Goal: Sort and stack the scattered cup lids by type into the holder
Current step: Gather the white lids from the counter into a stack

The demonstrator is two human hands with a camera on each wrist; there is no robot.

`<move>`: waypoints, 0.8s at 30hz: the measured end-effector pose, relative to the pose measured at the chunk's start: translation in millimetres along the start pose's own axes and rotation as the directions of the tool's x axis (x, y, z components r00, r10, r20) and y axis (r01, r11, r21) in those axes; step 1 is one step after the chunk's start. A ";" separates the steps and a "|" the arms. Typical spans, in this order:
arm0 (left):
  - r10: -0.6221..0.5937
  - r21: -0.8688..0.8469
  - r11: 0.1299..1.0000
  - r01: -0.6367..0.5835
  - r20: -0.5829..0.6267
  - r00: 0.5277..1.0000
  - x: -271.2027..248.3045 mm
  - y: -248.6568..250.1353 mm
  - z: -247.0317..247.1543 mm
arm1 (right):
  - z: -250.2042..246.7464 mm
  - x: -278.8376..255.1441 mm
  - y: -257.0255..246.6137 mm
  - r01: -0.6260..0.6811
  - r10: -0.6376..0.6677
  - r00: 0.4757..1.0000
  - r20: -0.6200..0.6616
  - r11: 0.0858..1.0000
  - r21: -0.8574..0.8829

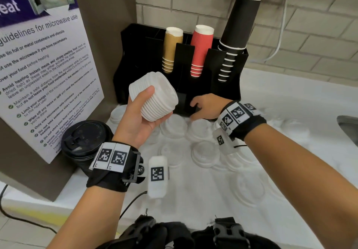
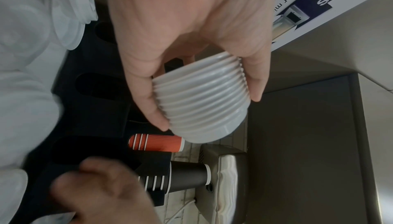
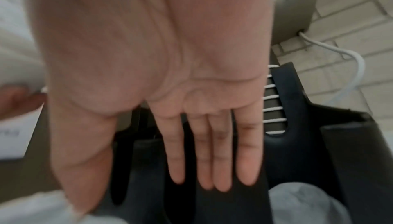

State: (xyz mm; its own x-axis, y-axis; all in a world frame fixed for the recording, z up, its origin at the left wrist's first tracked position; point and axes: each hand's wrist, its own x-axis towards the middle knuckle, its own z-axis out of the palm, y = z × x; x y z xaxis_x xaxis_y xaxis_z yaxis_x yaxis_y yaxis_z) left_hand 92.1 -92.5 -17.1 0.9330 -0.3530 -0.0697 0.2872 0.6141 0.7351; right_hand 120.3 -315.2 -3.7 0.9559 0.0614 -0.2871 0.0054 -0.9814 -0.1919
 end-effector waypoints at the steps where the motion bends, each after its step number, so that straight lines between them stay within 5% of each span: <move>1: 0.000 -0.001 1.000 0.000 0.006 1.000 0.1 -0.1 0.1 | 3.0 1.6 -0.3 -0.057 0.065 0.996 0.059 0.990 -0.126; 4: 0.001 0.004 1.000 -0.001 0.009 1.000 0.2 -0.7 0.0 | 18.2 6.7 1.4 -0.129 0.191 0.964 0.183 0.944 -0.303; 12: -0.011 0.001 1.000 0.011 -0.007 1.000 1.0 -1.5 -3.9 | 36.4 16.8 4.6 -0.041 0.147 0.964 0.222 0.906 -0.421; 20: -0.024 0.037 0.999 0.023 0.018 1.000 1.0 -2.4 -8.7 | 4.4 0.6 15.4 -0.048 0.050 0.996 0.068 0.998 -0.030; 24: -0.036 0.038 0.999 0.036 0.017 0.999 2.2 -7.6 -6.5 | -17.6 -30.6 12.6 0.055 -0.005 0.992 -0.127 0.917 0.396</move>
State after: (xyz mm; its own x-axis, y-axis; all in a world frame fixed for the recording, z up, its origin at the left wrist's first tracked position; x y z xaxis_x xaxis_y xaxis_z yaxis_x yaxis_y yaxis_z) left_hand 93.4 -93.4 -27.2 0.9182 -0.3869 -0.0850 0.3120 0.5742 0.7570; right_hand 96.2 -332.6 19.2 0.9854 0.0426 -0.1649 -0.0585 -0.8244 -0.5630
